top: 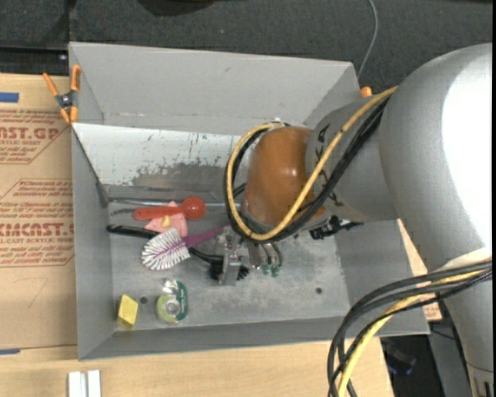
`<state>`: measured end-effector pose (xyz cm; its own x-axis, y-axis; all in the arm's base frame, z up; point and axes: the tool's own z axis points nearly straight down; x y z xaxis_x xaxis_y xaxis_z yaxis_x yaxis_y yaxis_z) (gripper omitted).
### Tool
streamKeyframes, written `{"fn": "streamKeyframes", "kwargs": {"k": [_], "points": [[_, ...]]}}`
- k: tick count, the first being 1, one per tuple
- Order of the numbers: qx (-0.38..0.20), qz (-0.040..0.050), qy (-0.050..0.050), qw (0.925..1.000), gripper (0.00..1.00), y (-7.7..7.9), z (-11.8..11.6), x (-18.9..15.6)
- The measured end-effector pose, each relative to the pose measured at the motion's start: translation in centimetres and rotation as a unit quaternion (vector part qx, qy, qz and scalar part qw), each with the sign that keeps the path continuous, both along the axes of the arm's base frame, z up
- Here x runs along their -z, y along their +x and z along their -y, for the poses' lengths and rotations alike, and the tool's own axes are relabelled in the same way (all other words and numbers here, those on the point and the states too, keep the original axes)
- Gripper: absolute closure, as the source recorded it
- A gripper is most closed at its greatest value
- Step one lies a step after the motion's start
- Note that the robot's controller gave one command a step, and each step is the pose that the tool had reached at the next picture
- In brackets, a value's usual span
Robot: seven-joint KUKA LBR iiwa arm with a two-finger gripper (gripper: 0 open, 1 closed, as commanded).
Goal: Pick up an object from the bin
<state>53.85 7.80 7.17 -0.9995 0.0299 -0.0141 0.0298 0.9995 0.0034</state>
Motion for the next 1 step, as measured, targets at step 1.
{"fn": "streamKeyframes", "kwargs": {"k": [1], "points": [[-0.013,0.0018,0.0,0.9999,1.0,1.58,0.34,-10.68]]}}
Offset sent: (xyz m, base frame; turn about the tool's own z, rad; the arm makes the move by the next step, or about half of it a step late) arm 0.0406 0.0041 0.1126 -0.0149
